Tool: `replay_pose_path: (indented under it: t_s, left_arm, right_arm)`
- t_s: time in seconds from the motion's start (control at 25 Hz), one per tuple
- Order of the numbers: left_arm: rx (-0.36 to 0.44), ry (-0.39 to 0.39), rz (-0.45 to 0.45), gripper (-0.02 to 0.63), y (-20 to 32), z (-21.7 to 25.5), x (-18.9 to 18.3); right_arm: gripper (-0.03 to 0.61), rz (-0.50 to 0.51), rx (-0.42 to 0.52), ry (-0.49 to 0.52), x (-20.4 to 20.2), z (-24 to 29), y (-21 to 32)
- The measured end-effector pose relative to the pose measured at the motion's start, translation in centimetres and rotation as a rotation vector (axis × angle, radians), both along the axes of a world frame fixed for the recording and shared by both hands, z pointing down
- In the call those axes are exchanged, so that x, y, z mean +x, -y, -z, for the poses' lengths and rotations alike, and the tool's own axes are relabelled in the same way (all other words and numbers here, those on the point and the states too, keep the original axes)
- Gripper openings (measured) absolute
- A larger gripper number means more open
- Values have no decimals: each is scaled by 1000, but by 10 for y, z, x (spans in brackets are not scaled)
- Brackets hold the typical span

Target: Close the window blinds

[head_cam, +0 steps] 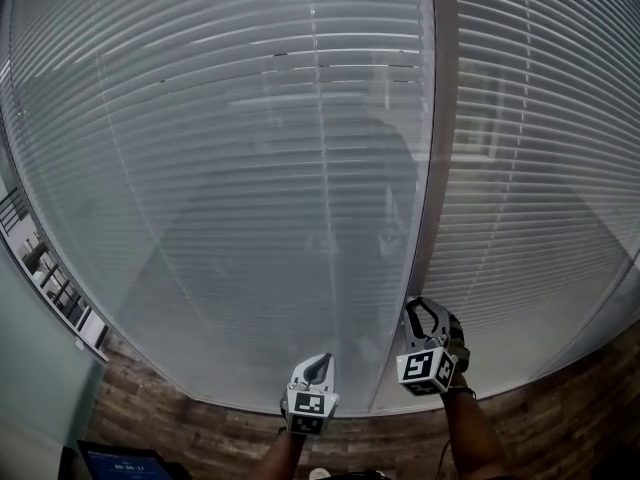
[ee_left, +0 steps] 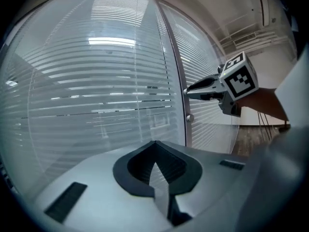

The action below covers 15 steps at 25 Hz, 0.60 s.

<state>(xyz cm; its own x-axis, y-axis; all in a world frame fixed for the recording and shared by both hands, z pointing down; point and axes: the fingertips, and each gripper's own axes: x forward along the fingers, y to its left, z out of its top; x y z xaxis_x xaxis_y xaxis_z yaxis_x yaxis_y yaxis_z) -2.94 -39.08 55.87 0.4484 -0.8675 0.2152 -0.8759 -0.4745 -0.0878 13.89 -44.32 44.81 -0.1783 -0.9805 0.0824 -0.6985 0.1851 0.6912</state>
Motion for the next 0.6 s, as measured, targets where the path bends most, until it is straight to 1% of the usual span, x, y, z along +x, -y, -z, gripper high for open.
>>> replay_pose_path:
  t_s: [0.08,0.2,0.28,0.4,0.48,0.6]
  left_arm:
    - [2,1,1,-8,0,1,-2]
    - [7,-1,3,-8,1,2,-2]
    - [6,2,0,-7,1,2,-2]
    - [6,-12,-4,-7,-1,4,-1]
    - [9,-15,0,-8,-2,5,-1]
    - [14,1,9,-7,0,4,-6]
  right_arm:
    - [120,-3,1,-149,-2,-3,0]
    - [120,-23,14,-406,-4,-7,1]
    - [120,-32,22,-542,-5,-8,1]
    - [120,-24,32,-647,-7,-10,0]
    - [120,-27,46,-688,-6,-11,0]
    - [120,-38,71,-747,-5,-11,0]
